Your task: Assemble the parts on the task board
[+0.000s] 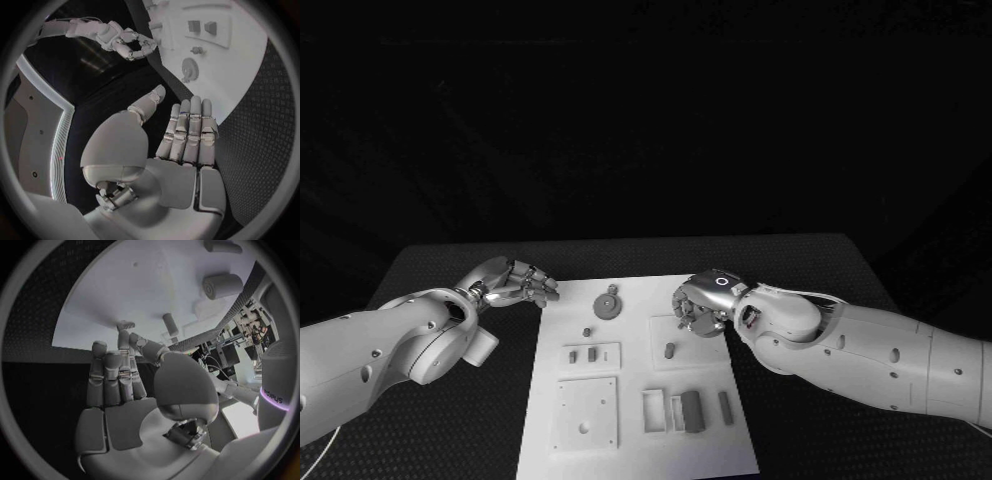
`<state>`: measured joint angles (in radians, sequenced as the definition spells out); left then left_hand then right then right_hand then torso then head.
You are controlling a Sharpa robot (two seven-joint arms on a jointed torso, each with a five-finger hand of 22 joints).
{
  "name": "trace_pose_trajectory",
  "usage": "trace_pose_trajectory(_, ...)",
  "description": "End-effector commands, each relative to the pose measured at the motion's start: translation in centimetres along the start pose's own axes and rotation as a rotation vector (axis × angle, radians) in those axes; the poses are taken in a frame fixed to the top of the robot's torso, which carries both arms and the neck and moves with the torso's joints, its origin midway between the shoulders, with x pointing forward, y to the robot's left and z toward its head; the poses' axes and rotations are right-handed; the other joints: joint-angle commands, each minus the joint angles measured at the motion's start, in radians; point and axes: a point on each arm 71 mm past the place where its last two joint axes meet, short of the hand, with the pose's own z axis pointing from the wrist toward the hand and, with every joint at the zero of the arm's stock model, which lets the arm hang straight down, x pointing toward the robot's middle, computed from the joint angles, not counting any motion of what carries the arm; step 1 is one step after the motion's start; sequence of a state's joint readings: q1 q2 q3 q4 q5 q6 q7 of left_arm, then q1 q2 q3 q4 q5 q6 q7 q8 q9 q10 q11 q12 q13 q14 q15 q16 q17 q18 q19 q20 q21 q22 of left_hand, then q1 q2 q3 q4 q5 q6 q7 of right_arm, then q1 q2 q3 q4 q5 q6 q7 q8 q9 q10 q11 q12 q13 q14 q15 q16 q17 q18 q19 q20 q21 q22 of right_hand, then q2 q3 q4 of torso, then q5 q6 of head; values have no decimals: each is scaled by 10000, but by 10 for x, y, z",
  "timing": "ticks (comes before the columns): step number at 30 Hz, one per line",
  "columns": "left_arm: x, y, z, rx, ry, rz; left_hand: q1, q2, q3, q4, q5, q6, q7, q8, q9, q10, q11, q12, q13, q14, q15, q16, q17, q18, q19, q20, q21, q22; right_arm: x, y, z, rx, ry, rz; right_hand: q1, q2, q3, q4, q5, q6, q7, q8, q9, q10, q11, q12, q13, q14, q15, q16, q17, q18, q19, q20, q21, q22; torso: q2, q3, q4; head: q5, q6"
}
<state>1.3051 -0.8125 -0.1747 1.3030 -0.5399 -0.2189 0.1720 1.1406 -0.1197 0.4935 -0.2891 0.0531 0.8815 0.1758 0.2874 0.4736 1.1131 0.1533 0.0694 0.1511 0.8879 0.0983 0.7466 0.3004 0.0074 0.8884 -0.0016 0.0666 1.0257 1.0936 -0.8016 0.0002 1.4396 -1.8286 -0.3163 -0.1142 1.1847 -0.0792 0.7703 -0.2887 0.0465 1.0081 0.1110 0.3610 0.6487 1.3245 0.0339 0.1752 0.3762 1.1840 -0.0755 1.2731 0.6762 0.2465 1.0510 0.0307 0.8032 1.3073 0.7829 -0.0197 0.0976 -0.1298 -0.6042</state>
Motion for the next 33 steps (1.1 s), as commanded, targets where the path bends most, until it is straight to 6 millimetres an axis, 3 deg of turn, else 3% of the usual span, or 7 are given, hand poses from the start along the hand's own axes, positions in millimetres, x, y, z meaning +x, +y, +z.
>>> trace_pose_trajectory(1, 1, -1, 0, 68, 127, -87, 43, 13, -61, 10, -24, -66, 8, 49, -11, -96, 3, 12, -12, 76, -24, -60, 16, 92, 86, 4, 49, -13, 1, -2, 0, 47, 133, -22, -7, -61, 80, -2, 21, -35, -10, -27, 6, 4, -44, 35, 16, -4, -48, 64, 18, 153, 77, 19, 54, 164, -1, -2, 6, 2, 3)
trace_pose_trajectory(12, 1, -1, 1, 77, 118, -83, 45, 7, -66, 8, -24, -71, 10, 48, -13, -100, 4, 12, -18, 76, -25, -70, 26, 90, 88, 3, 45, -20, 0, -7, -2, 102, -13, 458, -150, -165, 53, 33, 20, -86, 17, -74, 33, -40, -29, 2, 39, 6, -35, 64, 25, 153, 88, 24, 55, 168, -2, 5, -7, -1, 12)
trace_pose_trajectory(14, 1, -1, 0, 80, 103, -81, 45, 6, -67, 8, -24, -72, 10, 48, -14, -101, 4, 12, -18, 76, -25, -71, 28, 89, 88, 3, 44, -21, 0, -9, -3, 74, -41, 627, -333, -479, -61, 50, 14, -213, 74, -160, 19, -116, -2, -48, 36, 41, -8, 91, 40, 152, 111, 29, 73, 177, -2, 1, -3, -5, 19)
trace_pose_trajectory(17, 1, -1, 0, 89, 115, -85, 46, 5, -67, 8, -24, -72, 10, 48, -14, -101, 5, 12, -19, 76, -25, -73, 31, 89, 88, 2, 43, -22, 0, -13, -3, 49, 87, 787, -505, -925, -131, 155, 20, -883, 291, -609, -172, -43, 14, -16, 102, 67, 7, 106, 54, 153, 152, 16, 88, 177, -2, -6, -6, -10, 22)
trace_pose_trajectory(21, 1, -2, 0, 91, 114, -87, 47, 4, -68, 7, -24, -73, 10, 49, -15, -101, 5, 13, -21, 77, -25, -76, 34, 88, 89, 2, 42, -24, 2, -19, -3, 122, 383, 823, -510, -1116, -266, 96, 20, -1154, 391, -842, -309, -205, 101, -104, 136, -23, 93, 93, 70, 153, 55, 17, 64, 188, -1, -4, 4, -9, 19)
trace_pose_trajectory(27, 1, -1, 0, 78, 103, -86, 47, 2, -70, 8, -24, -73, 11, 49, -15, -101, 5, 14, -23, 77, -25, -80, 39, 87, 90, 2, 41, -27, 4, -23, -2, 179, 579, 901, -600, -1239, -425, 207, 21, -1609, 439, -1193, -562, -342, 165, -173, 221, -192, 161, 104, 111, 153, -97, 92, 48, 205, 3, -3, 0, 2, 24)
trace_pose_trajectory(33, 1, -1, 0, 79, 108, -88, 47, 1, -72, 8, -24, -74, 11, 50, -16, -101, 5, 14, -24, 78, -25, -83, 43, 86, 90, 1, 40, -29, 4, -26, -1, 245, 709, 1048, -646, -1164, -610, 280, 21, -1569, 420, -1203, -639, -209, 122, -35, 425, -221, 121, 141, 139, 153, -123, 100, 84, 209, 2, 0, 6, 7, 31)
